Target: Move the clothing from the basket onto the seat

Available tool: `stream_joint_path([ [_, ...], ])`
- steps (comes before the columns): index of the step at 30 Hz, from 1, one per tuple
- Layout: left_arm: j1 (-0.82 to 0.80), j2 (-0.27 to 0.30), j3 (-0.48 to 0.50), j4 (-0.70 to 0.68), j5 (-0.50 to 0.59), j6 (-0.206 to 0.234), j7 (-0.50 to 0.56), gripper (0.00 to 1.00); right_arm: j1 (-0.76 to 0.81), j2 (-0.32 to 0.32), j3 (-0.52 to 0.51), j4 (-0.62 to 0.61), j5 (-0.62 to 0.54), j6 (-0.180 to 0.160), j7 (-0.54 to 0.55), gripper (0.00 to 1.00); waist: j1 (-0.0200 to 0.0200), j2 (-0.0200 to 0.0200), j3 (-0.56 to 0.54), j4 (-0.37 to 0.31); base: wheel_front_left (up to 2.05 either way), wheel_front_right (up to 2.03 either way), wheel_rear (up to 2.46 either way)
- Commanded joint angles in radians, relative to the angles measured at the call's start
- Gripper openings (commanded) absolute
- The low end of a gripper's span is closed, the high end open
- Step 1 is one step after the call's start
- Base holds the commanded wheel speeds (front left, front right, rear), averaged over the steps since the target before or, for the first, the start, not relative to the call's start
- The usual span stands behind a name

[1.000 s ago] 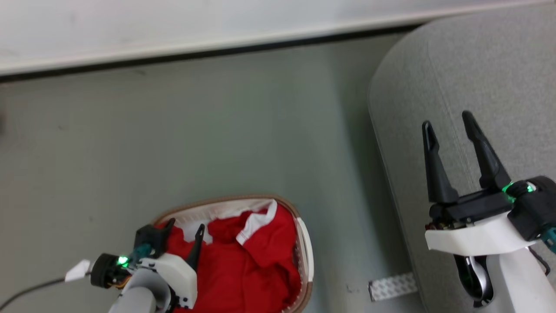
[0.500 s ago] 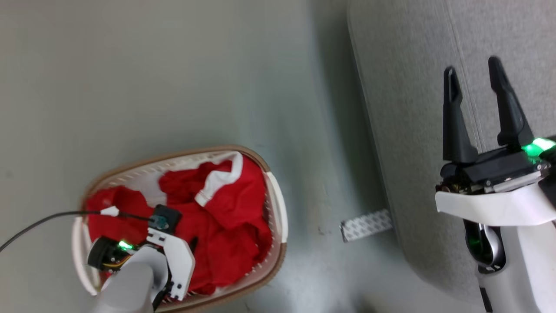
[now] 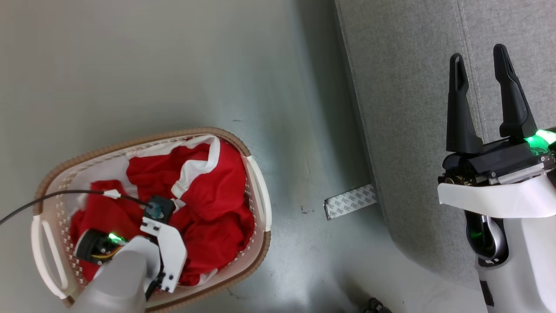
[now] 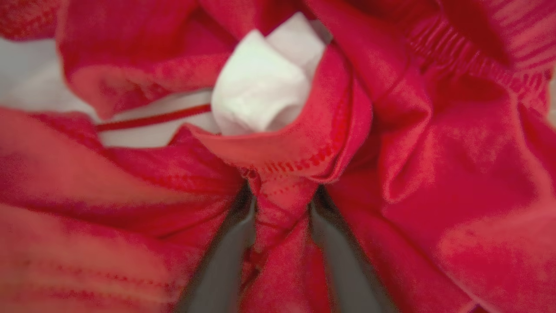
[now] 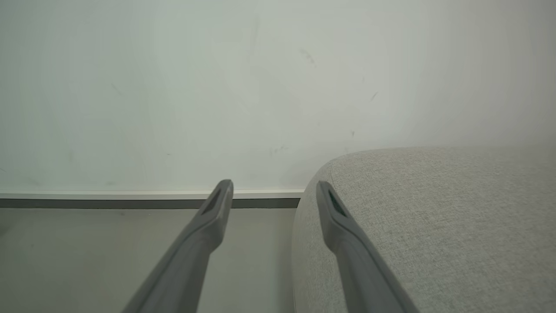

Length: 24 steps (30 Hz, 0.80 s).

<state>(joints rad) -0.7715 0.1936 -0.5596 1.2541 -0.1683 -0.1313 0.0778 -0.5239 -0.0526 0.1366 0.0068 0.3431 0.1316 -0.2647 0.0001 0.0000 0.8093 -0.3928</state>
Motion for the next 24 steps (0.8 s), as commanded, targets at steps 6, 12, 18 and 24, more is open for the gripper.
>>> stream_joint_path([
  [6, 0.027, -0.018, -0.017, 0.006, -0.057, 0.002, -0.056, 0.0, 0.001, 0.003, -0.006, 0.022, -0.007, -0.002, 0.0, 1.0, -0.0001, 0.0, -0.078, 0.035, 0.0, 0.0, 0.0],
  [12, 0.078, -0.078, -0.028, -0.031, -0.128, 0.002, -0.166, 0.0, 0.045, 0.001, -0.038, 0.04, -0.029, -0.002, 0.0, 1.0, -0.0001, 0.0, -0.235, 0.103, 0.0, 0.0, 0.0],
  [18, 0.127, -0.096, -0.054, -0.084, -0.197, 0.002, -0.265, 0.0, 0.098, 0.001, -0.049, 0.063, -0.064, -0.002, 0.0, 1.0, -0.0001, 0.0, -0.389, 0.178, 0.0, 0.0, 0.0],
  [24, 0.17, -0.091, -0.091, -0.165, -0.269, 0.002, -0.315, 0.0, 0.167, -0.02, -0.061, 0.089, -0.072, -0.002, 0.001, 1.0, -0.0001, 0.0, -0.527, 0.255, 0.0, 0.0, 0.0],
])
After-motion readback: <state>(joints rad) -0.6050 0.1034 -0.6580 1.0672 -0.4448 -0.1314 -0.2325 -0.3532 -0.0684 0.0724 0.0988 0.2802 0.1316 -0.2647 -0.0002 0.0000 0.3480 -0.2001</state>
